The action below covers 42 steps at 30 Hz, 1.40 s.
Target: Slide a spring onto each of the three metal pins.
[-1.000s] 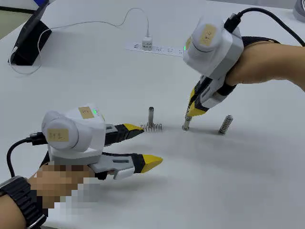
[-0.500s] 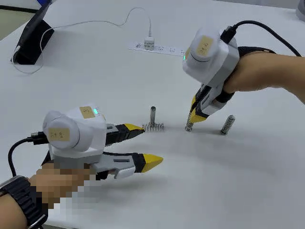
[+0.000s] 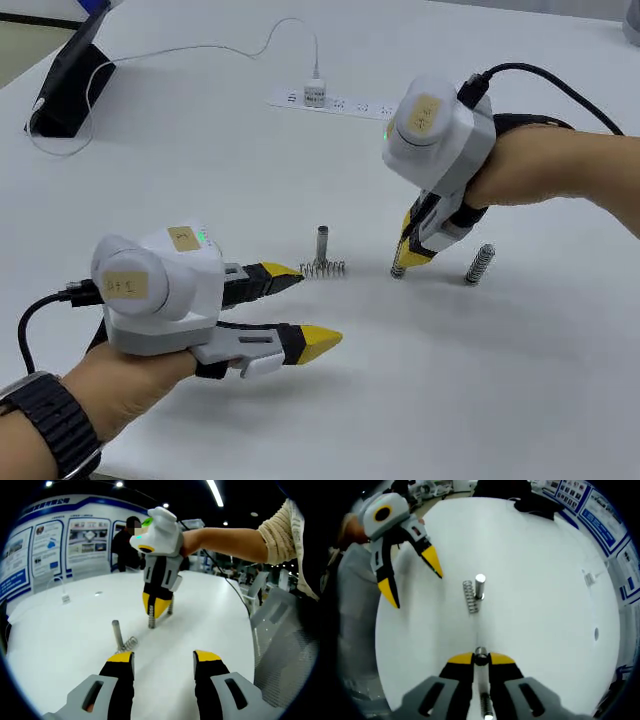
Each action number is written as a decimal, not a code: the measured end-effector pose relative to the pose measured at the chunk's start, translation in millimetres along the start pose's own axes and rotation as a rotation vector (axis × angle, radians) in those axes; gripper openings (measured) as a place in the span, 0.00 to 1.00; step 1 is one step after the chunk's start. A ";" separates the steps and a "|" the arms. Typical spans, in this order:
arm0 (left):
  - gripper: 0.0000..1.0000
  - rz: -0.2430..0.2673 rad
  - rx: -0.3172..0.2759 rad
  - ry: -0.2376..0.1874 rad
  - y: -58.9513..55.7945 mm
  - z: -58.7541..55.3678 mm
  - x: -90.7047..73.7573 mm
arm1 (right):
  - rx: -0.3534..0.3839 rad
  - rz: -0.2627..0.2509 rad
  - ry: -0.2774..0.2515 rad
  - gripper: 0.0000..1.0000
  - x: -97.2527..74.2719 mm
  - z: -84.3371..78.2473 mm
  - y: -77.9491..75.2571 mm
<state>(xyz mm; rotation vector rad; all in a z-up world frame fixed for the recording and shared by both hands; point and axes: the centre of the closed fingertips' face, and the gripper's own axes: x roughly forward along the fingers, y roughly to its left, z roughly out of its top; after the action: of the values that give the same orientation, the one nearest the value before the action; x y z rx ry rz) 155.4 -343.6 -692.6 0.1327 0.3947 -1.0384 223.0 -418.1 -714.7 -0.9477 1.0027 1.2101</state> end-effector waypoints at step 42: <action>0.48 0.021 -0.004 -0.007 4.5 1.2 -5.1 | -0.081 -0.005 -0.147 0.20 6.5 48.7 9.8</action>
<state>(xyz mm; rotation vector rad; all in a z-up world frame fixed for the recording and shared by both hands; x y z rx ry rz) 157.2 -337.5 -689.9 0.1290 0.3884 -1.0167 218.5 -368.7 -707.4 -0.9099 0.8397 1.3051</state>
